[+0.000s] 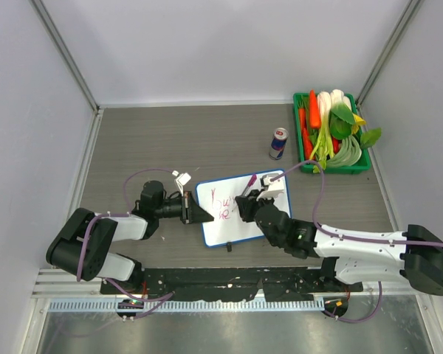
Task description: Write a sentence on the whiteboard
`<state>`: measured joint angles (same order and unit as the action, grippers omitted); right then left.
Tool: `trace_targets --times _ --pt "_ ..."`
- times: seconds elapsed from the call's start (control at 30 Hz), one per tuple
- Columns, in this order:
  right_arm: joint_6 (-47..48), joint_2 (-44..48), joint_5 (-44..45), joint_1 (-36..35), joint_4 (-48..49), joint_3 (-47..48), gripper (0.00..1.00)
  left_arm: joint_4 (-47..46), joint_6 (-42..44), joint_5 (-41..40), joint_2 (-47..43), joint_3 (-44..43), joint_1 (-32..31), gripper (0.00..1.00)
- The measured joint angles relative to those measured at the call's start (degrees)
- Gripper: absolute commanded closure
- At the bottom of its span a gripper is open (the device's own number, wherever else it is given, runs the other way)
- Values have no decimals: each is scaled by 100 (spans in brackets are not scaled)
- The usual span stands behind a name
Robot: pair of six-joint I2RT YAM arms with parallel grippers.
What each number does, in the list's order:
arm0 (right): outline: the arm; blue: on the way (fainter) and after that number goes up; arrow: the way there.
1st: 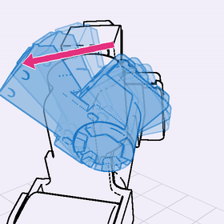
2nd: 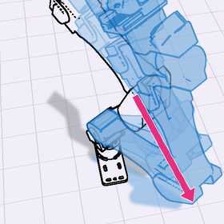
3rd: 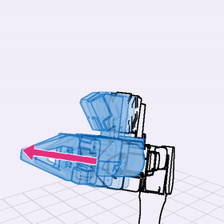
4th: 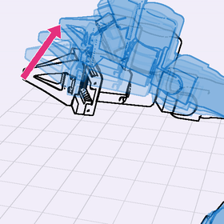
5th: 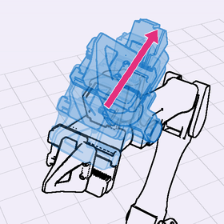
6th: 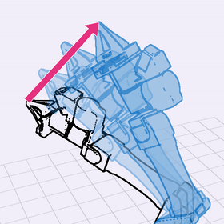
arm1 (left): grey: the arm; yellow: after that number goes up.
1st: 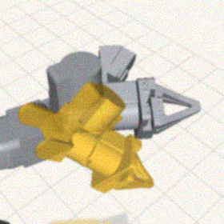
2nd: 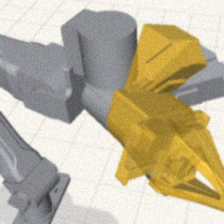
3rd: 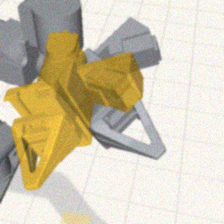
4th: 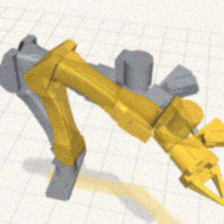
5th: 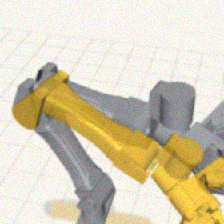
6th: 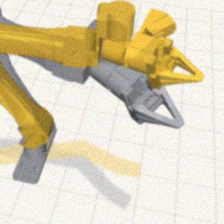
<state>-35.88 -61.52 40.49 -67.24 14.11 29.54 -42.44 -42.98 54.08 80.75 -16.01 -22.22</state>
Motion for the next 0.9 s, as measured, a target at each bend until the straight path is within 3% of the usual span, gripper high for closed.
trace_targets --times 0.9 --pt "-7 -459 -170 74 234 20 99 9 2 0 2 2 0 100"
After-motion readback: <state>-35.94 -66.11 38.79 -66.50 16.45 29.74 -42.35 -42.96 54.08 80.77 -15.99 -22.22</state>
